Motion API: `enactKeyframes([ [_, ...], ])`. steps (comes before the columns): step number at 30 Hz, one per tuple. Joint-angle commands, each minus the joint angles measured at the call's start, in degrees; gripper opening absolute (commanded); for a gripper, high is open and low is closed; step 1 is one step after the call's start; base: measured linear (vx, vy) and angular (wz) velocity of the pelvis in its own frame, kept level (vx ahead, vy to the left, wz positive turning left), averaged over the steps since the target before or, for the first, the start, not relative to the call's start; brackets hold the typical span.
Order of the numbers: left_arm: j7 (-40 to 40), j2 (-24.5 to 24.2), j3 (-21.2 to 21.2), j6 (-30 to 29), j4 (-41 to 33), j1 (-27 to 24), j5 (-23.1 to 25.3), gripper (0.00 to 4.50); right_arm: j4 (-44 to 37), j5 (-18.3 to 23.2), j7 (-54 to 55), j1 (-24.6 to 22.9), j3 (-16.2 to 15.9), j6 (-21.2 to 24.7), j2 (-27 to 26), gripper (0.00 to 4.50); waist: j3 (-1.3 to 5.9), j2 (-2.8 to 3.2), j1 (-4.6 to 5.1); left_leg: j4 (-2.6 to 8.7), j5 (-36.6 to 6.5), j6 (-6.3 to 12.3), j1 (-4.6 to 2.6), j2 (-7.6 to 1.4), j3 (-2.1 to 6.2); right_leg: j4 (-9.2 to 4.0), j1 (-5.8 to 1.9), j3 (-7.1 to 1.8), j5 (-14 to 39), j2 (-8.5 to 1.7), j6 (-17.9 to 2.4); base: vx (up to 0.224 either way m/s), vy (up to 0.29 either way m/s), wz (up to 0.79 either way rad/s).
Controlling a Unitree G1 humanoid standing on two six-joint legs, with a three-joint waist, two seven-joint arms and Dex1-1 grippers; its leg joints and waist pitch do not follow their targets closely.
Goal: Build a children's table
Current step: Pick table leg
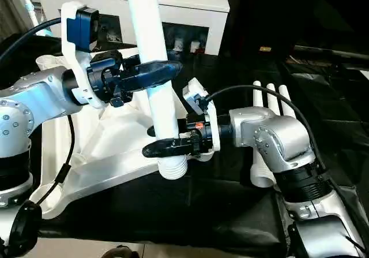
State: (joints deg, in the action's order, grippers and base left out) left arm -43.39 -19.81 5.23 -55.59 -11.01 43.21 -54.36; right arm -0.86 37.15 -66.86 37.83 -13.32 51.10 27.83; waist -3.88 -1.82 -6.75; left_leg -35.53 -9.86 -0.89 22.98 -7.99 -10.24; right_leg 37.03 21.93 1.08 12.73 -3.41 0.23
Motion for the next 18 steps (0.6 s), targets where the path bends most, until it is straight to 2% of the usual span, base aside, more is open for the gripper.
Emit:
enactKeyframes([
  [1, -1.7, -0.19, -1.66, -0.68, -1.92, 0.11, -1.53, 1.77, 0.19, 0.42, 0.0, -0.18, 2.48, 0.18, 1.12, 3.08, 4.3, 0.16, -0.19, 4.25, -8.08, -1.69, -1.98, -4.61, 1.84, -3.8, -2.08, -2.12, 3.46, -4.9, -13.88, 0.0, 0.0, 0.0],
  [9, 1.54, 1.24, -1.0, 0.84, 1.1, 1.75, 0.78, 1.77, -1.29, 0.58, -0.62, -0.86, 2.0, 0.03, 1.73, 3.08, 4.26, 0.16, -0.22, 4.2, -8.49, -1.76, -1.93, -4.58, 1.8, -3.93, -2.11, -2.15, 4.02, -4.94, -13.93, 0.0, 0.0, 0.0],
  [18, 0.85, 0.78, -1.34, 0.6, 0.72, 1.46, 0.37, 1.77, -0.89, 0.04, -0.25, -0.99, 1.52, 0.0, 1.86, 3.08, 4.35, 0.2, -0.26, 4.15, -7.86, -1.46, -1.91, -4.56, 1.84, -3.79, -2.18, -2.09, 2.7, -4.93, -14.25, 0.0, 0.0, 0.0],
])
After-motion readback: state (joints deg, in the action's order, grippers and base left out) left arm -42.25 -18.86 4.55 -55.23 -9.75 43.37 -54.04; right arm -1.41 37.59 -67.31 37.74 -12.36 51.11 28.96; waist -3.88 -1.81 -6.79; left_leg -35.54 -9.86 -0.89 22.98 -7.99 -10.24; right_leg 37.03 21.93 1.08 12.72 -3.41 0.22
